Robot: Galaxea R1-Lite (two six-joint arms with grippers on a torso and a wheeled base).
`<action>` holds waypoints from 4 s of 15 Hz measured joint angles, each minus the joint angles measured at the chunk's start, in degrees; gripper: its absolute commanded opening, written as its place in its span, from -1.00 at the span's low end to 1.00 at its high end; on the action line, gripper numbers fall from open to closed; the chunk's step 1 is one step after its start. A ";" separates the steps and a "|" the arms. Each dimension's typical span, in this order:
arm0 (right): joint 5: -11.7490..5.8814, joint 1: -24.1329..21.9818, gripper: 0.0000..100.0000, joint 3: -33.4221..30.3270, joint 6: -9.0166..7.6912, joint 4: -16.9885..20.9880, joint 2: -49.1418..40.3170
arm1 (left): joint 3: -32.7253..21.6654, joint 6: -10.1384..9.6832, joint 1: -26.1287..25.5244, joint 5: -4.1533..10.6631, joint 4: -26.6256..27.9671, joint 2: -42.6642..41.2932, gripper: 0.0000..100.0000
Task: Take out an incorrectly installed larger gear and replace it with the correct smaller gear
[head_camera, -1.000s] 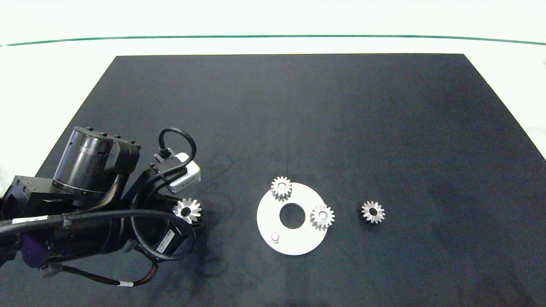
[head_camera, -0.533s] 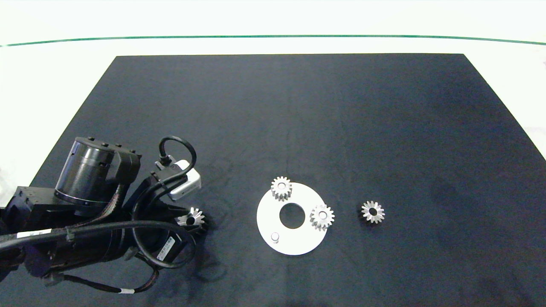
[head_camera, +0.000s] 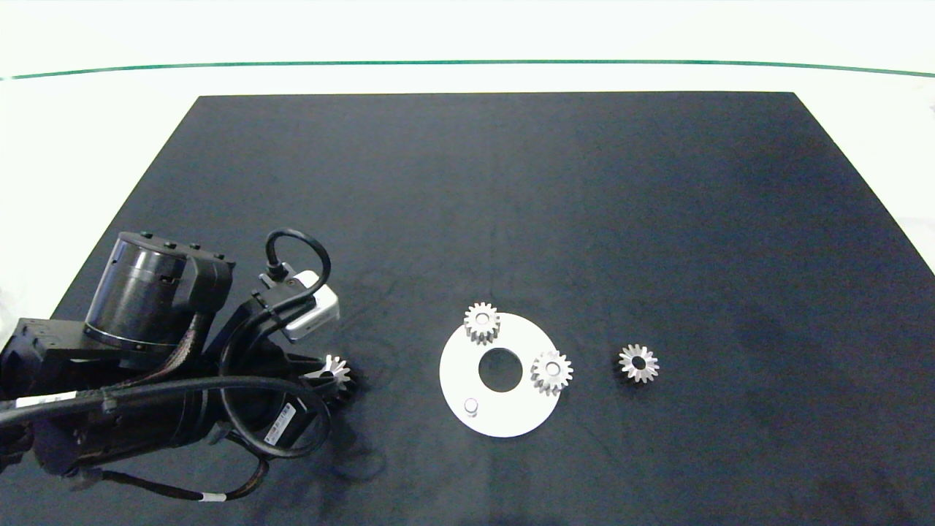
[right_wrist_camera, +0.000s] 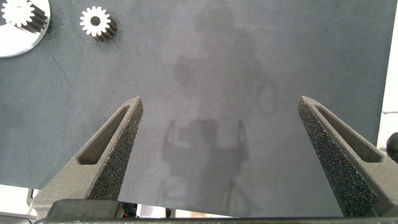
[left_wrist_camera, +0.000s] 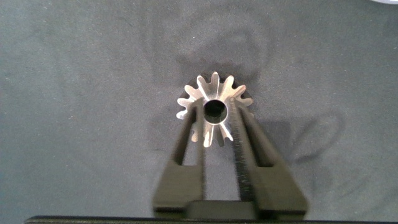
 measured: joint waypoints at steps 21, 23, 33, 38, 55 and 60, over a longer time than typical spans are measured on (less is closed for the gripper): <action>0.26 11.33 1.00 -3.64 -5.74 -0.48 18.42 | 0.23 -8.48 16.18 0.15 18.60 -37.64 1.00; -0.07 12.18 1.00 -3.67 -6.34 -1.46 20.85 | 0.30 -9.53 17.47 0.20 18.88 -40.61 1.00; -1.16 20.20 1.00 -3.60 -6.75 -22.33 38.18 | 0.83 -10.30 17.80 0.23 28.50 -51.87 1.00; -1.93 24.50 1.00 -3.62 -6.73 -26.79 46.15 | 0.87 -10.89 17.88 0.22 29.14 -54.19 1.00; -7.69 26.88 0.70 -4.91 -6.05 -33.50 56.38 | 0.95 -11.74 17.70 0.23 30.84 -57.53 1.00; -7.74 26.71 0.49 -4.91 -5.85 -33.48 56.49 | 1.13 -11.76 17.64 0.23 30.87 -57.72 1.00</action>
